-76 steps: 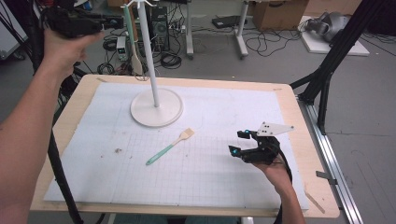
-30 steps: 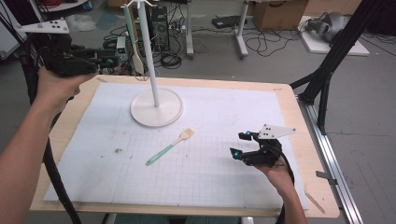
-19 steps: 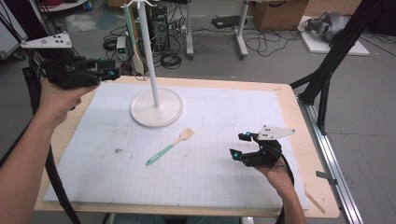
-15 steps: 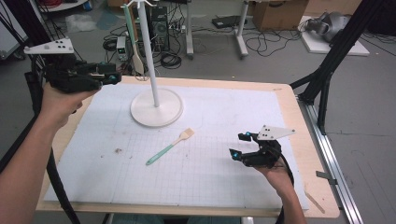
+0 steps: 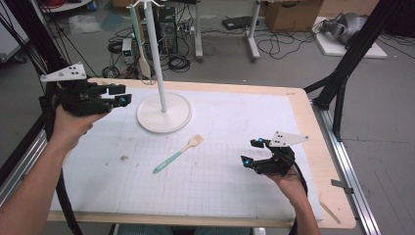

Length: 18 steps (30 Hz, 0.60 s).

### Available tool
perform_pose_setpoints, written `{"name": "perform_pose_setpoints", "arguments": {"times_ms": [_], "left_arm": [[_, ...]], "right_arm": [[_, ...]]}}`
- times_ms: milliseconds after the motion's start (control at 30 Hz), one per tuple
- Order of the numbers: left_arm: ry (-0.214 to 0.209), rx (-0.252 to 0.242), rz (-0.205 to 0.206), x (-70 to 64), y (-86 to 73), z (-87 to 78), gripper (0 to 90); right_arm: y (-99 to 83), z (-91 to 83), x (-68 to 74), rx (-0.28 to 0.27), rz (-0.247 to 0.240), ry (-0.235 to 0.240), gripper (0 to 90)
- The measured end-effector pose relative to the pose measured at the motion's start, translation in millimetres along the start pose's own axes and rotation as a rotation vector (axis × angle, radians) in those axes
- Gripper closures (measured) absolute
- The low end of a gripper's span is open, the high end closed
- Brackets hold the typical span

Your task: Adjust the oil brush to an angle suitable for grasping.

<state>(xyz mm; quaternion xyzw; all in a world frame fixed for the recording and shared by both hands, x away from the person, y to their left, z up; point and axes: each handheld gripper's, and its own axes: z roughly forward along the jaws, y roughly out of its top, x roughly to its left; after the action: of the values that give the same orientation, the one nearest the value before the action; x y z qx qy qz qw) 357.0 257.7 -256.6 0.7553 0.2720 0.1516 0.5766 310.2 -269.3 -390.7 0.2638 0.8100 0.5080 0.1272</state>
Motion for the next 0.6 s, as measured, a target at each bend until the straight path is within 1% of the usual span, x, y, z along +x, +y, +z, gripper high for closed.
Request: {"name": "perform_pose_setpoints", "arguments": {"times_ms": [67, 100, 267, 300, 400, 500, 600], "left_arm": [[-0.011, -0.006, -0.003, -1.2, -5.6, 1.5, 48.9], [-0.004, -0.001, 0.0, -2.1, -7.6, 2.3, 48.9], [-0.005, -0.003, -0.001, -6.3, -12.8, 4.5, 48.7], [-0.006, -0.004, 0.0, -7.5, -13.7, 4.9, 48.7], [-0.004, -0.002, 0.008, -11.5, -16.3, 7.3, 48.4], [-0.003, -0.001, 0.007, -14.9, -20.0, 10.4, 48.3], [0.002, 0.008, 0.013, -18.0, -24.7, 13.4, 48.1]], "right_arm": [[-0.5, 0.3, -0.5, 0.003, -0.003, -0.001, 26.8], [-0.4, 0.4, -0.6, 0.002, -0.005, -0.001, 26.8], [-0.1, -0.7, 0.6, 0.0, -0.009, -0.001, 26.8], [0.0, -0.6, 0.0, -0.004, -0.015, -0.006, 26.8], [-0.2, -1.4, 0.0, -0.006, -0.012, -0.012, 26.8], [-0.5, -1.7, 0.9, -0.002, -0.014, -0.012, 26.8], [-1.3, -1.5, 1.0, -0.001, -0.02, -0.018, 26.8]]}}
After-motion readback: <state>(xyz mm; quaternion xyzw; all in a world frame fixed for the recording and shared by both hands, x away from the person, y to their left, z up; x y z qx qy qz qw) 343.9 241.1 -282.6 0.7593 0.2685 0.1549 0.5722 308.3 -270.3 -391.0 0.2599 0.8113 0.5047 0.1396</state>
